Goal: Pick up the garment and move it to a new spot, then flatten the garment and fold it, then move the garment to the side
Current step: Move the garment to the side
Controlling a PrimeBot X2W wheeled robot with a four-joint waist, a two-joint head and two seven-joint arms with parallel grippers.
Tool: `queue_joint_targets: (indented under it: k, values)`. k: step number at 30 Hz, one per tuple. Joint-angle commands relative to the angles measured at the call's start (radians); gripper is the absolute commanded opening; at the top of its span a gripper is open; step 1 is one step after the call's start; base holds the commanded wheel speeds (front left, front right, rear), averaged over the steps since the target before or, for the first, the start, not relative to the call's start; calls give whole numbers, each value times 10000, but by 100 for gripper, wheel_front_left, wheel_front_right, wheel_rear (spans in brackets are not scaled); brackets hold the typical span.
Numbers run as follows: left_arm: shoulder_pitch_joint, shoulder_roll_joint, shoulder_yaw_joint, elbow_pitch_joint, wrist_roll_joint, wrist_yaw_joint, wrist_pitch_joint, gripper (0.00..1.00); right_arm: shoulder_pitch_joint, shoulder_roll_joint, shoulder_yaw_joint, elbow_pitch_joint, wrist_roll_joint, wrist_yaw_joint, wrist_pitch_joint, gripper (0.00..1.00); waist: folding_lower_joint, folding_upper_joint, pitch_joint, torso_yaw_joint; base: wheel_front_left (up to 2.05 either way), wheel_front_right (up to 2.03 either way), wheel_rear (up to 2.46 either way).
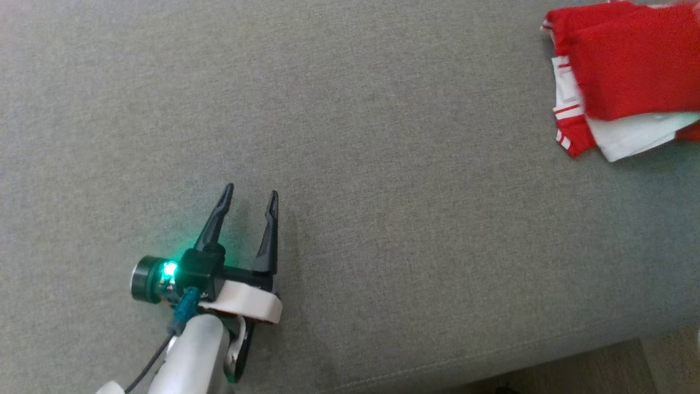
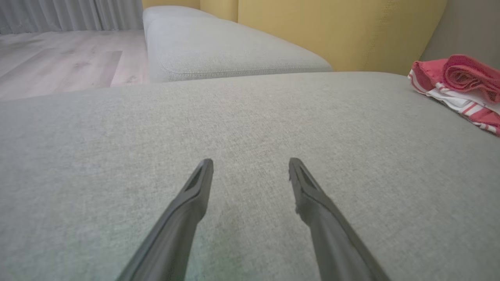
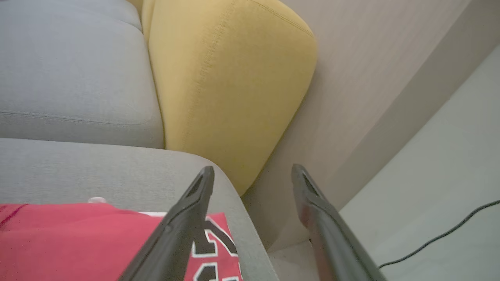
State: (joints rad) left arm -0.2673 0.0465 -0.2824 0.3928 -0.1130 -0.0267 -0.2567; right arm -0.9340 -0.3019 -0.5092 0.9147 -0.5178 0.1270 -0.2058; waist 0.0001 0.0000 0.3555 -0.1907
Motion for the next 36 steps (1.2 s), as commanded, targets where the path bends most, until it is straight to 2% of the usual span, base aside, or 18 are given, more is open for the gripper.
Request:
queue_joint_targets:
  k: [1, 5, 7, 10, 16, 19, 29, 36]
  values:
    - [-339, 37, 419, -374, 61, 78, -51, 100, -129, 359, 53, -471, -205, 37, -282, 100, -1, 0, -41, 10, 0, 0, 0]
    - [-310, 37, 580, -473, 48, 290, -51, 100, -211, 1504, 298, -745, 122, 37, -541, 100, -1, 0, -237, 136, 0, 0, 0]
    - [-270, 37, 720, -536, 31, 433, -51, 100, 36, 2040, 899, -1309, 700, 37, -551, 100, -1, 0, -362, 245, 0, 0, 0]
    - [-177, 37, 993, -605, -19, 664, -51, 100, 871, 2403, 1994, -2077, 1876, 37, -555, 100, -1, 0, -580, 513, 0, 0, 0]
    - [123, 37, 1589, -618, -122, 1010, -51, 100, 2901, 2511, 3744, -3083, 4597, 37, -557, 100, -1, 0, -1113, 1290, 0, 0, 0]
    - [252, 37, 1892, -537, -106, 1077, -51, 100, 3764, 2513, 4365, -3257, 5529, 37, -558, 100, -1, 0, -1417, 1659, 0, 0, 0]
    - [814, 37, 2417, -264, -158, 1120, -51, 100, 5326, 2515, 5432, -3393, 6756, 37, -558, 100, -1, 0, -2275, 2337, 0, 0, 0]
    - [1255, 37, 2580, -122, -252, 1040, -51, 100, 6111, 2516, 5860, -3497, 6907, 37, -559, 100, -1, 0, -2835, 2507, 0, 0, 0]
